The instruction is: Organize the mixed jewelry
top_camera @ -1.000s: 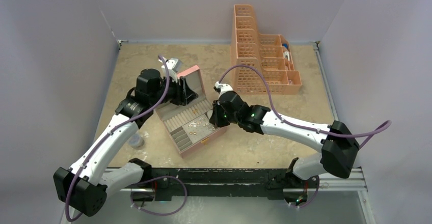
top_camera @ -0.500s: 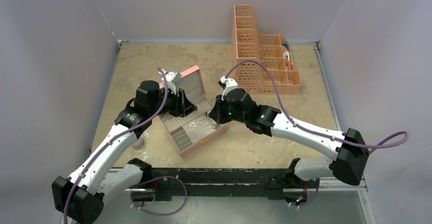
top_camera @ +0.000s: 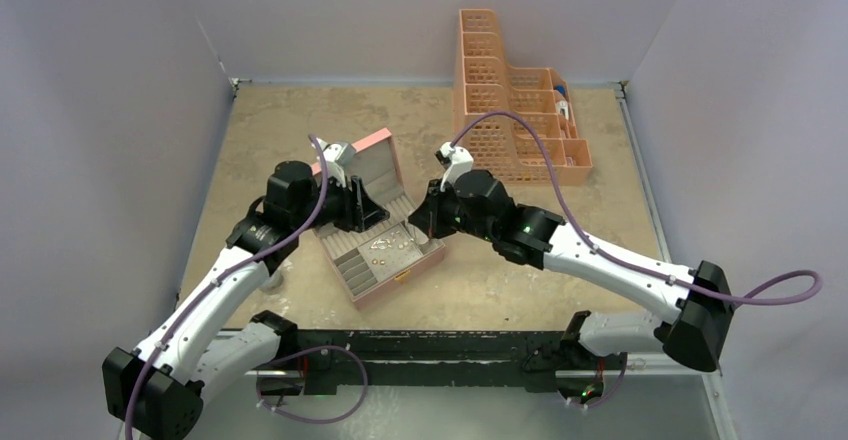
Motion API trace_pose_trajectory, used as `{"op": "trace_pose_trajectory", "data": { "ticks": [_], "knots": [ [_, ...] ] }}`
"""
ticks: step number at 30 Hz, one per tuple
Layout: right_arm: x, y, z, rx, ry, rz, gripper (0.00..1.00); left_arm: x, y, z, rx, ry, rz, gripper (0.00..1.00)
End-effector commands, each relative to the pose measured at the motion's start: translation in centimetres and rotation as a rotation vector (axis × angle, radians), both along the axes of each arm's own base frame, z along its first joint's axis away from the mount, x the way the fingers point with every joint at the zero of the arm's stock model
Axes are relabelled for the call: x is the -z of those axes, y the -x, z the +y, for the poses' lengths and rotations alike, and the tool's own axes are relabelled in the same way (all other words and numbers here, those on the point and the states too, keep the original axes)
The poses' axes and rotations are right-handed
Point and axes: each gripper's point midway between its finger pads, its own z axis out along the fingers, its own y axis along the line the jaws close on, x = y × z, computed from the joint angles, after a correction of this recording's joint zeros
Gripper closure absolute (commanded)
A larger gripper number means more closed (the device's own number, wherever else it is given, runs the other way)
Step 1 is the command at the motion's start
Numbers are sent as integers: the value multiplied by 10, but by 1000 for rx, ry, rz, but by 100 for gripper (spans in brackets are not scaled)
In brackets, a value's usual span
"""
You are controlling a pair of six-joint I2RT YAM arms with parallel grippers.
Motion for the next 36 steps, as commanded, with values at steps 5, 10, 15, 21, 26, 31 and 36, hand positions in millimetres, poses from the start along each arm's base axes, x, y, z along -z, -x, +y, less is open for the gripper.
{"op": "trace_pose_trajectory", "data": {
  "ticks": [5, 10, 15, 21, 26, 31, 36],
  "knots": [
    [-79, -1, 7, -7, -182, -107, 100, -23, 6, -11, 79, 85, -108, 58],
    [-101, -6, 8, 22, -226, -128, 100, -31, 10, -13, 120, 110, -222, 58],
    [-118, -14, 13, 45, -253, -146, 100, -49, 3, -17, 135, 132, -328, 58],
    [-132, -20, 24, 41, -278, -163, 100, -70, -20, -11, 30, 142, -399, 58],
    [-133, -31, 32, 60, -274, -167, 100, -89, -35, 13, -173, 146, -389, 59],
    [-135, -42, 44, 69, -281, -175, 100, -87, -33, 24, -225, 116, -370, 61],
    [-134, -53, 54, 93, -278, -175, 100, -96, -41, 53, -405, 84, -347, 63]
  ]
}}
